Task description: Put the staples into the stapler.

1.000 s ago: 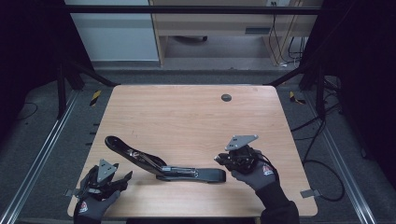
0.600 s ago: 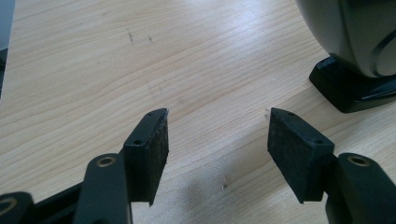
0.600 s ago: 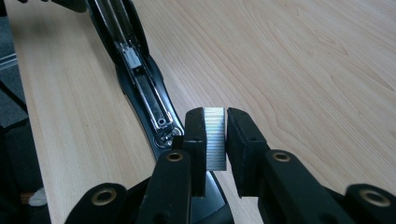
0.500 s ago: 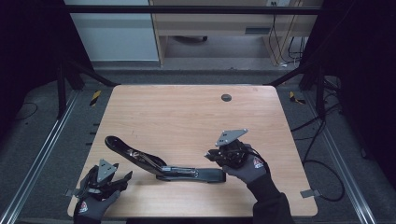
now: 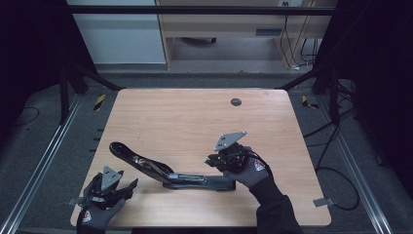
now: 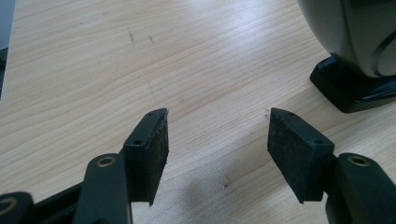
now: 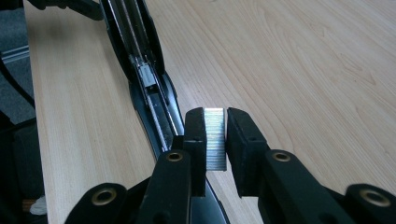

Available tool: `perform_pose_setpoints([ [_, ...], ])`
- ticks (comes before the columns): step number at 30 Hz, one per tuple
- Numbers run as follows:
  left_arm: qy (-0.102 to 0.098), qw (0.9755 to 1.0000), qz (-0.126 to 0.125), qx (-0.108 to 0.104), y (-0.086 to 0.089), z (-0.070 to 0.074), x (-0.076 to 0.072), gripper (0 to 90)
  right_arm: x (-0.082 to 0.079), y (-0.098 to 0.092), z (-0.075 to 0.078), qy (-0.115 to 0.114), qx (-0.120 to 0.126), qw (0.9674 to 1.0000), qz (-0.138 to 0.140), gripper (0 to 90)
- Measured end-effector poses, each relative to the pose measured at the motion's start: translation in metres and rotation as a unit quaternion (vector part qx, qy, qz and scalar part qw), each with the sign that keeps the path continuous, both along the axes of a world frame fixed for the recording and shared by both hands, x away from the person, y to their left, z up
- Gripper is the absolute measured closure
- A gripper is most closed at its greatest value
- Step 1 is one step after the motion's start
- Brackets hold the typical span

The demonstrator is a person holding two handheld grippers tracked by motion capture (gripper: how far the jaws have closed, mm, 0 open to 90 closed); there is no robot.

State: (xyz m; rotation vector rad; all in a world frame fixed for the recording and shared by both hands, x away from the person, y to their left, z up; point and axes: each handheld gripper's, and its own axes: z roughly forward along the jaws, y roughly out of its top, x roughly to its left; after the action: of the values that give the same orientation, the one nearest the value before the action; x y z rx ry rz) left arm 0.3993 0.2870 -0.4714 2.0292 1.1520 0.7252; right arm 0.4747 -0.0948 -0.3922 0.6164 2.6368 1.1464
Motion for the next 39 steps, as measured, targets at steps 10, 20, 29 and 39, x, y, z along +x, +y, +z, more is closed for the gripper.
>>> perform_pose_setpoints([
  [10,0.000,1.0000,-0.001,0.000,0.000,0.000,0.000,38.3,0.006,0.016,0.001,0.002,-0.005,0.9997,0.022,78.5],
  [20,0.000,1.0000,-0.001,0.000,0.000,0.000,0.000,38.3,0.009,0.026,-0.003,0.009,-0.005,0.9989,0.045,78.5],
  [29,0.000,1.0000,-0.001,0.000,0.000,0.000,0.000,38.3,0.011,0.036,-0.010,0.021,-0.017,0.9975,0.065,78.6],
  [39,-0.001,1.0000,-0.001,0.001,0.000,0.000,0.000,38.3,0.011,0.043,-0.016,0.027,-0.021,0.9963,0.079,78.6],
])
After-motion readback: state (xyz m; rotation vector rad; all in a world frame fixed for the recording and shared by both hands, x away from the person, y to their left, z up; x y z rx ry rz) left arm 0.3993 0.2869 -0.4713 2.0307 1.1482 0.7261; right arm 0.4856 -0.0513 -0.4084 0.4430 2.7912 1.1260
